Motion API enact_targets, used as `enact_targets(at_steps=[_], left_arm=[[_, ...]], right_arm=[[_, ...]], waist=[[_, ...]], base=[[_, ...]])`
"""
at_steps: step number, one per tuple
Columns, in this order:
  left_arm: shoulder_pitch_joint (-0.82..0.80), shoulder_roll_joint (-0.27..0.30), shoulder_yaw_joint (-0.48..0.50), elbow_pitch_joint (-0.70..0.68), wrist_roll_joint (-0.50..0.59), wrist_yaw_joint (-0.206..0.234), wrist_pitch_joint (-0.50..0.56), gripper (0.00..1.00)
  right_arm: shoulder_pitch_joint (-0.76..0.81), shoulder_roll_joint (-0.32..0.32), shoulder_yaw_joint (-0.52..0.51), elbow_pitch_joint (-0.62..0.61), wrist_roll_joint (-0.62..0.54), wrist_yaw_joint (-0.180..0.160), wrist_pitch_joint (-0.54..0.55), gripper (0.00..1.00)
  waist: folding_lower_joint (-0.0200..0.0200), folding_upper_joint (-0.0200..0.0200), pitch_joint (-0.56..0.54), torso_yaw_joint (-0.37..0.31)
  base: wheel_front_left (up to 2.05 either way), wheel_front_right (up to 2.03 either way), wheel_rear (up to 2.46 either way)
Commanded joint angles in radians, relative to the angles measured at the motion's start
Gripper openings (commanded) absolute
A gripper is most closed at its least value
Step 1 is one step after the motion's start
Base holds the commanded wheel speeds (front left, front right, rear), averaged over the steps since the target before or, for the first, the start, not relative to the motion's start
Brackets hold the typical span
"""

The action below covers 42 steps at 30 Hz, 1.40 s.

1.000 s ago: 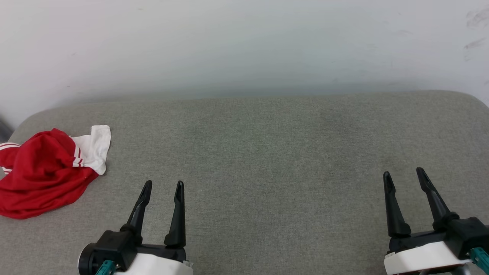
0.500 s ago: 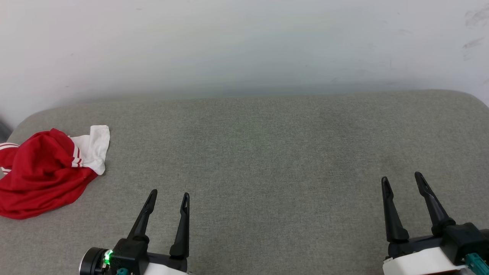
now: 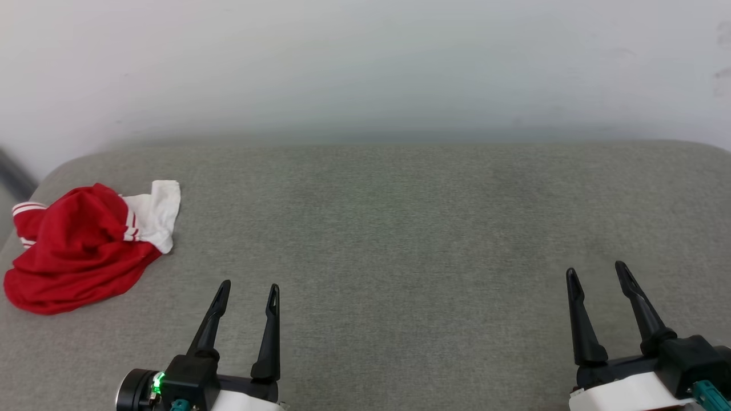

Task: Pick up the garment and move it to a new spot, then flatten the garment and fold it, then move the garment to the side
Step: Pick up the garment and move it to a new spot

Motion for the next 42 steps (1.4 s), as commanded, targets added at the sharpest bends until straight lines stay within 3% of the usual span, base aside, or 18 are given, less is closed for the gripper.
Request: enact_targets(at_steps=[1,25,33,42], left_arm=[[-0.011,-0.002,0.001,-0.005,0.007,0.006,-0.003,1.0],[0.008,-0.002,0.02,-0.027,0.035,0.015,-0.003,1.0],[0.019,0.005,-0.008,-0.025,0.082,0.015,-0.003,1.0],[0.019,0.004,-0.014,-0.029,0.067,0.007,-0.003,1.0]], right_arm=[[0.014,0.0,0.001,0.003,0.005,0.0,-0.003,1.0],[0.013,0.0,0.039,0.021,0.025,0.0,-0.002,1.0],[0.023,0.0,0.043,0.035,0.022,0.0,-0.002,1.0],[0.011,0.0,0.044,0.032,0.024,0.0,-0.002,1.0]], waist=[[0.0,-0.0001,0.001,0.014],[0.0,-0.0001,0.004,0.387],[0.0,-0.0001,-0.001,0.455],[0.0,-0.0001,0.005,0.471]], base=[[0.0,0.0,0.0],[0.0,0.0,0.0],[0.0,0.0,0.0],[0.0,0.0,0.0]])
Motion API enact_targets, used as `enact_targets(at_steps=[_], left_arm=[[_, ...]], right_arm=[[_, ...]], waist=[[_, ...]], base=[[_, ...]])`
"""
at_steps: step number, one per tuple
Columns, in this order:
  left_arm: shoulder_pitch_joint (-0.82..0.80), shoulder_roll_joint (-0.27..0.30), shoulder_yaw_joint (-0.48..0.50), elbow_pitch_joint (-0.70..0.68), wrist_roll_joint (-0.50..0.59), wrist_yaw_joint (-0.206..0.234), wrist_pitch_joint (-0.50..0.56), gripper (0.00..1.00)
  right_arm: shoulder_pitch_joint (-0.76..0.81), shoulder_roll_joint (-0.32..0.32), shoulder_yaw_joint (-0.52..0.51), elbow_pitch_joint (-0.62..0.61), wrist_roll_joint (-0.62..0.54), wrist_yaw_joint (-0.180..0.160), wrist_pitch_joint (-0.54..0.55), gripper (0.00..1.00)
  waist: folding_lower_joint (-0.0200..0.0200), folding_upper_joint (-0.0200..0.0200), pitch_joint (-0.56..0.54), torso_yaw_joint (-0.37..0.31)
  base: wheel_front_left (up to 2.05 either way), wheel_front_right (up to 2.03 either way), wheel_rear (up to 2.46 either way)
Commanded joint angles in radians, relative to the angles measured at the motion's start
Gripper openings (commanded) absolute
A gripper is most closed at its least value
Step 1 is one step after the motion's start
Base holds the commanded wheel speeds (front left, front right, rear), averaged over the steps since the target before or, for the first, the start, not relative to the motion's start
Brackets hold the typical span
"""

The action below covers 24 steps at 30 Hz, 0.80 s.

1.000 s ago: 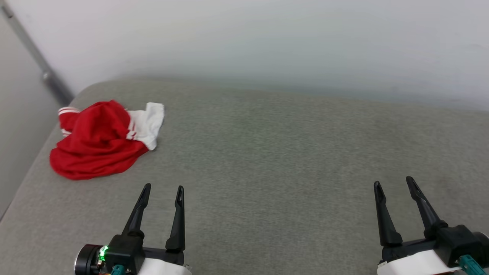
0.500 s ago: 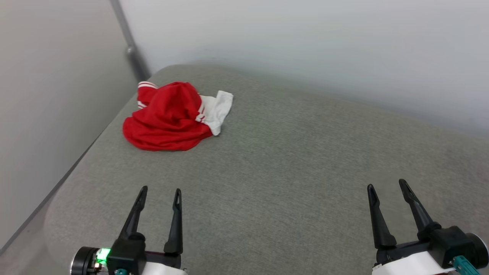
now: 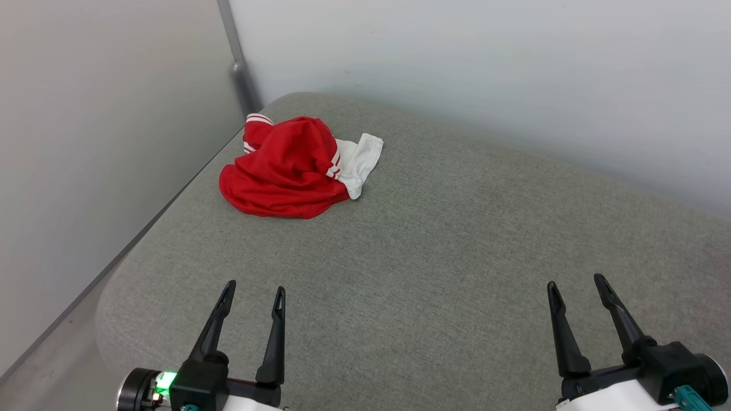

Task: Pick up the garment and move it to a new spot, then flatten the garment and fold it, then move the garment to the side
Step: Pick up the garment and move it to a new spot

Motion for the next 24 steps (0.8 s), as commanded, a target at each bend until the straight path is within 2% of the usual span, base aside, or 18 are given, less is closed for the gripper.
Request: enact_targets(at_steps=[1,10,15,19,21,24], left_arm=[[0.007,0.0,0.002,-0.002,-0.007,-0.003,-0.002,1.0],[-0.06,-0.003,0.021,0.02,-0.049,-0.044,-0.002,1.0],[-0.172,0.009,0.067,0.06,-0.088,-0.071,-0.002,1.0],[-0.312,0.088,0.099,0.119,-0.114,-0.089,-0.002,1.0],[-0.391,0.15,0.097,0.169,-0.13,-0.093,-0.002,1.0],[-0.524,0.244,0.089,0.238,-0.193,-0.094,0.072,1.0]], right_arm=[[-0.007,0.0,-0.001,-0.003,0.001,0.0,-0.002,1.0],[-0.037,0.0,-0.007,-0.025,-0.04,0.0,-0.002,1.0],[-0.084,0.0,-0.008,-0.064,-0.094,0.0,-0.002,1.0],[-0.129,-0.003,-0.002,-0.118,-0.119,0.0,0.001,1.0],[-0.15,-0.01,-0.003,-0.154,-0.127,0.0,0.014,1.0],[-0.179,-0.016,-0.002,-0.21,-0.136,0.0,0.04,1.0]], waist=[[0.0,0.0,0.004,-0.003],[0.0,0.0,0.086,-0.064],[0.0,0.0,0.202,-0.135],[0.0,0.0,0.3,-0.192],[0.0,0.0,0.345,-0.215],[0.0,0.0,0.413,-0.251]], base=[[0.0,0.0,0.0],[0.0,0.0,0.0],[0.0,0.0,0.0],[0.0,0.0,0.0],[0.0,0.0,0.0],[0.0,0.0,0.0]])
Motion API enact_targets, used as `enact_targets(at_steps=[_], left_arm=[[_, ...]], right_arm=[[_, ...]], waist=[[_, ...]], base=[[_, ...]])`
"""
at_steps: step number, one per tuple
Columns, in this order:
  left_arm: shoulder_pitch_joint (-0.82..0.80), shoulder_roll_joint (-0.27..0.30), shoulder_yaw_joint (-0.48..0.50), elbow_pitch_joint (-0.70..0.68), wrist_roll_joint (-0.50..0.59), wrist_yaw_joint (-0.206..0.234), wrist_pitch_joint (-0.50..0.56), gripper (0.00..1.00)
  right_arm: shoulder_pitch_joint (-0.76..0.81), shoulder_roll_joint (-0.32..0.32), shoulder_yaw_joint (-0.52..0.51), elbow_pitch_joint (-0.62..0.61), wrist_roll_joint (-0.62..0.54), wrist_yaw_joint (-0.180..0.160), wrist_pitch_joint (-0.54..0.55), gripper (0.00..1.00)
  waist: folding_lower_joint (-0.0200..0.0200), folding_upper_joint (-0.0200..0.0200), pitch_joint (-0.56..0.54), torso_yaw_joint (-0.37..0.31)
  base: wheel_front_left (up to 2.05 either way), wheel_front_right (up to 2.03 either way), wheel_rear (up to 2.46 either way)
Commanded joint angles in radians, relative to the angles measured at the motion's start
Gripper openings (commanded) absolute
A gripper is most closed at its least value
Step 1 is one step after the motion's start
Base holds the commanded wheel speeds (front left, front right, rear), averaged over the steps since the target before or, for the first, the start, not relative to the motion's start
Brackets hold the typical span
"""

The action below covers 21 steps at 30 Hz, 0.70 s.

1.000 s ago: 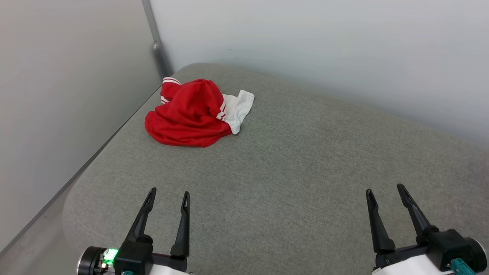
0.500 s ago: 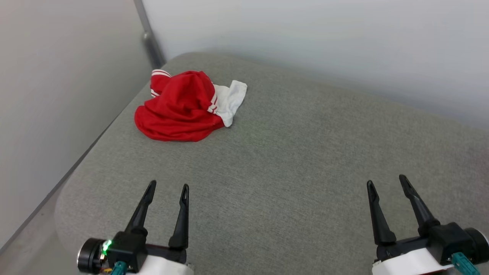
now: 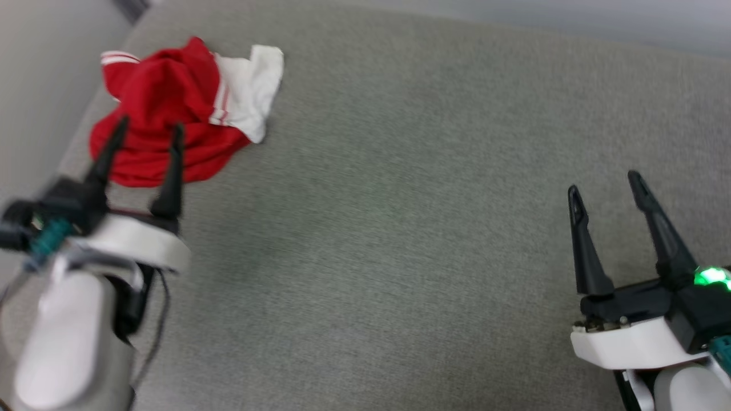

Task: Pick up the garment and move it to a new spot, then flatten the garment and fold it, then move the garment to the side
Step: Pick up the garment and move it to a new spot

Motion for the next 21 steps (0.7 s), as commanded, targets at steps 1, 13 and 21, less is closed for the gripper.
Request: enact_targets(at_steps=[1,13,21], left_arm=[[-0.075,0.042,-0.004,0.021,-0.044,0.0,0.051,1.0],[-0.369,0.414,-0.12,0.145,-0.523,0.0,0.716,1.0],[-0.415,0.525,-0.189,0.206,-0.696,0.0,0.975,1.0]], right_arm=[[-0.027,-0.004,-0.001,-0.024,-0.009,0.0,0.011,1.0],[-0.062,0.008,-0.002,-0.076,-0.017,0.0,0.022,1.0],[-0.07,0.013,0.022,-0.034,-0.014,0.0,-0.003,1.0]], waist=[[-0.0002,-0.0001,0.113,-0.086],[-0.0002,-0.0001,0.262,-0.186],[-0.0002,-0.0001,0.331,-0.23]], base=[[0.0,0.0,0.0],[0.0,0.0,0.0],[0.0,0.0,0.0]])
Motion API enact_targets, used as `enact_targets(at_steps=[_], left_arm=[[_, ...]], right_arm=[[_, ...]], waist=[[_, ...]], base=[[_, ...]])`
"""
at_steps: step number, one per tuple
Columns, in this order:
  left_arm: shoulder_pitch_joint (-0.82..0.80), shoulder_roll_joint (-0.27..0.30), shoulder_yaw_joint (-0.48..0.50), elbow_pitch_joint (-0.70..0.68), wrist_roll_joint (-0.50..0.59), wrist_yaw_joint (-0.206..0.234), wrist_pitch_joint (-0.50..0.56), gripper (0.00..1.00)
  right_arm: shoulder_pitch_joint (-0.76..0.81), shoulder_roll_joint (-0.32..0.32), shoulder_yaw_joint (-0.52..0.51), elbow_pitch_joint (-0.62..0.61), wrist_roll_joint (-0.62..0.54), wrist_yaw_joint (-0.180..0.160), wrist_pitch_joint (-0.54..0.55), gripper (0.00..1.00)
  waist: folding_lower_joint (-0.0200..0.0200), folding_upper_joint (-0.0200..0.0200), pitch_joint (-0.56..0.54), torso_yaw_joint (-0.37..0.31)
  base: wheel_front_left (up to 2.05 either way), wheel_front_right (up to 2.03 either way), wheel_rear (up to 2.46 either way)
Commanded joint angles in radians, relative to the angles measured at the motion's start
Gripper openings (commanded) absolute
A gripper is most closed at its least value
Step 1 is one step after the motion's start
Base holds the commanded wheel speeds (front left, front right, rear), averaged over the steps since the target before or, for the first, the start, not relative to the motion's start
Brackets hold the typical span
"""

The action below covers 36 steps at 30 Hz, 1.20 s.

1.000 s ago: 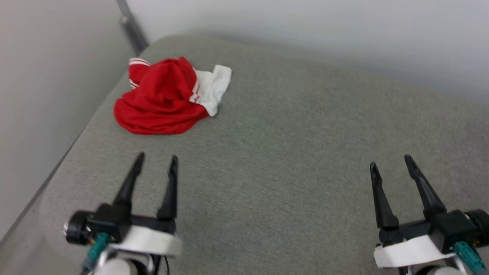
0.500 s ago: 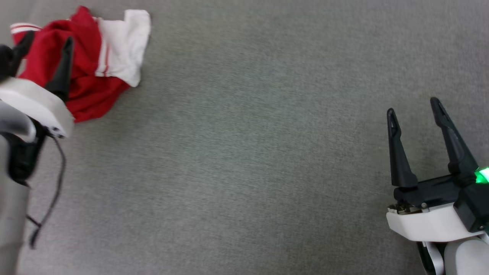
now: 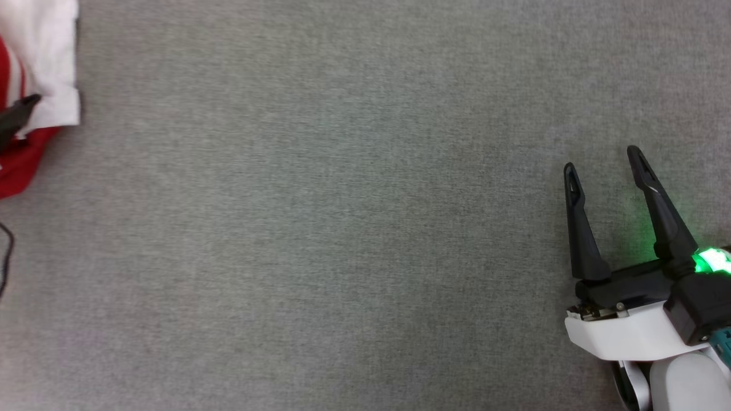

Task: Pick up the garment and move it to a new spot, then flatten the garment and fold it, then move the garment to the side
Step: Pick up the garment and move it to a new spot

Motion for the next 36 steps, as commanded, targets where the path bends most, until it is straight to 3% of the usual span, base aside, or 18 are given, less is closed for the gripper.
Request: enact_targets(at_steps=[1,6,7,8,16,21,26,31,36], left_arm=[[0.002,0.001,-0.013,0.014,-0.001,0.001,0.012,1.0],[0.018,-0.018,-0.055,0.102,0.012,0.002,0.043,1.0],[0.023,-0.027,-0.064,0.117,0.009,0.003,0.047,0.42],[0.027,-0.038,-0.072,0.125,0.004,0.002,0.047,0.0],[-0.027,-0.051,-0.087,0.106,-0.005,-0.001,-0.104,0.0],[-0.045,-0.018,-0.098,0.059,-0.012,0.0,-0.24,0.0],[-0.033,-0.026,-0.137,-0.012,-0.029,0.001,-0.35,0.0],[-0.008,-0.027,-0.178,-0.101,-0.04,0.001,-0.402,0.0],[0.016,-0.064,-0.2,-0.18,-0.038,0.014,-0.418,0.0]], right_arm=[[-0.014,0.005,0.001,0.004,0.008,0.0,-0.005,1.0],[-0.019,0.004,-0.001,0.029,0.019,0.0,-0.015,1.0],[-0.021,0.004,-0.002,0.033,0.02,0.0,-0.017,1.0],[-0.024,0.004,-0.002,0.036,0.02,0.0,-0.019,1.0],[-0.027,0.003,-0.017,0.071,0.016,-0.001,-0.026,1.0],[-0.017,0.003,-0.007,0.095,0.051,0.0,-0.034,1.0],[-0.005,0.003,-0.008,0.119,0.103,0.0,-0.036,1.0],[0.022,0.003,-0.022,0.146,0.123,0.0,-0.037,1.0],[0.051,0.004,-0.031,0.16,0.147,0.0,-0.037,1.0]], waist=[[-0.0002,0.0,0.021,-0.018],[-0.0002,0.0,0.044,-0.029],[-0.0002,0.0,0.046,-0.03],[-0.0002,0.0,0.047,-0.031],[-0.0002,0.0,-0.01,-0.023],[-0.0002,0.0,-0.104,-0.018],[-0.0002,0.0,-0.227,-0.02],[-0.0002,0.0,-0.346,-0.027],[-0.0002,0.0,-0.434,-0.036]], base=[[0.0,0.0,0.0],[0.0,0.0,0.0],[0.0,0.0,0.0],[0.0,0.0,0.0],[0.0,0.0,0.0],[0.0,0.0,0.0],[0.0,0.0,0.0],[0.0,0.0,0.0],[0.0,0.0,0.0]])
